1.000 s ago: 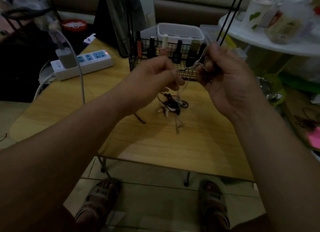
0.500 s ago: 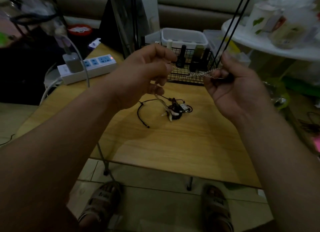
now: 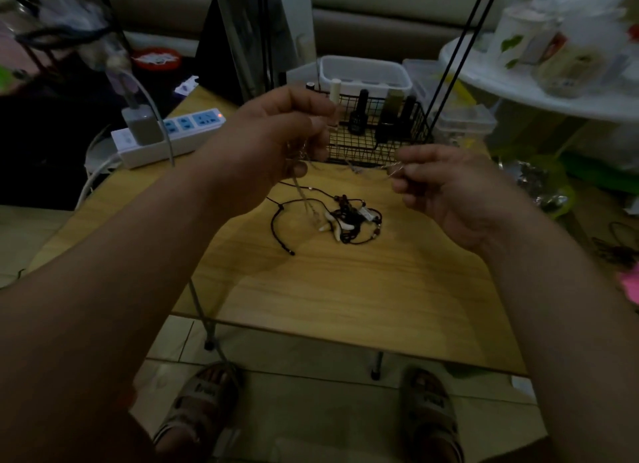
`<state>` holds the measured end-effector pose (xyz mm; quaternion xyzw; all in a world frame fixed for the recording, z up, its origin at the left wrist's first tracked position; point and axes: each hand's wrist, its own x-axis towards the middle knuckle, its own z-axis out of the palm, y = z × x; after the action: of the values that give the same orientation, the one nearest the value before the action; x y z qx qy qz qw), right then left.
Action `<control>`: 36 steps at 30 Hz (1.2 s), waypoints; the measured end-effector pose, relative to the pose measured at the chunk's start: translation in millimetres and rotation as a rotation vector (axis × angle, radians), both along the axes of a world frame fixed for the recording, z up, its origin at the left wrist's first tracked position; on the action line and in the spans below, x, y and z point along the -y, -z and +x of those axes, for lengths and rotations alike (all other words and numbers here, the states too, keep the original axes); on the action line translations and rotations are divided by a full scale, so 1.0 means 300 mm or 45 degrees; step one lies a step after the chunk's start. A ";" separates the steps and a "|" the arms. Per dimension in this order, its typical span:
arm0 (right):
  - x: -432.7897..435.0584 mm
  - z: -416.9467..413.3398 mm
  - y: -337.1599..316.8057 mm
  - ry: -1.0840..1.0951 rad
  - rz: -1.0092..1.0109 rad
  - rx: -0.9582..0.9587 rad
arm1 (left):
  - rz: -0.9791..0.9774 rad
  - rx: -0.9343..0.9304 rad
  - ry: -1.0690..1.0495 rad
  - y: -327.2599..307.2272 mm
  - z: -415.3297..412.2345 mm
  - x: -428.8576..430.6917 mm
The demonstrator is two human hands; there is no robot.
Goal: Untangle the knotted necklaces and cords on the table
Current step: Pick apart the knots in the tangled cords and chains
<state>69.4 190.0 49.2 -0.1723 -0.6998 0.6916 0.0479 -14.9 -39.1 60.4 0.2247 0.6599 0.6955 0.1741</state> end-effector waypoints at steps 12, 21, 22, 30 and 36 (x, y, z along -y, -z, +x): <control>-0.039 0.099 -0.038 -0.347 -0.212 0.020 | -0.009 0.138 0.248 -0.018 0.040 -0.026; -0.059 0.173 -0.028 -0.342 -0.106 0.039 | -0.483 -0.180 0.163 0.021 0.103 -0.085; -0.059 0.173 -0.025 -0.322 -0.075 0.041 | -0.488 -0.166 0.138 0.024 0.102 -0.083; -0.014 0.135 -0.003 -0.386 -0.072 0.029 | -0.547 -0.236 0.181 0.049 0.114 -0.076; 0.029 0.087 0.002 -0.415 -0.097 0.020 | -0.666 -0.471 0.039 0.085 0.095 -0.106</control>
<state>95.6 181.4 48.4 -0.0637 -0.6920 0.7149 -0.0771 13.7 -7.2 34.9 0.3051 0.8332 0.4470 0.1134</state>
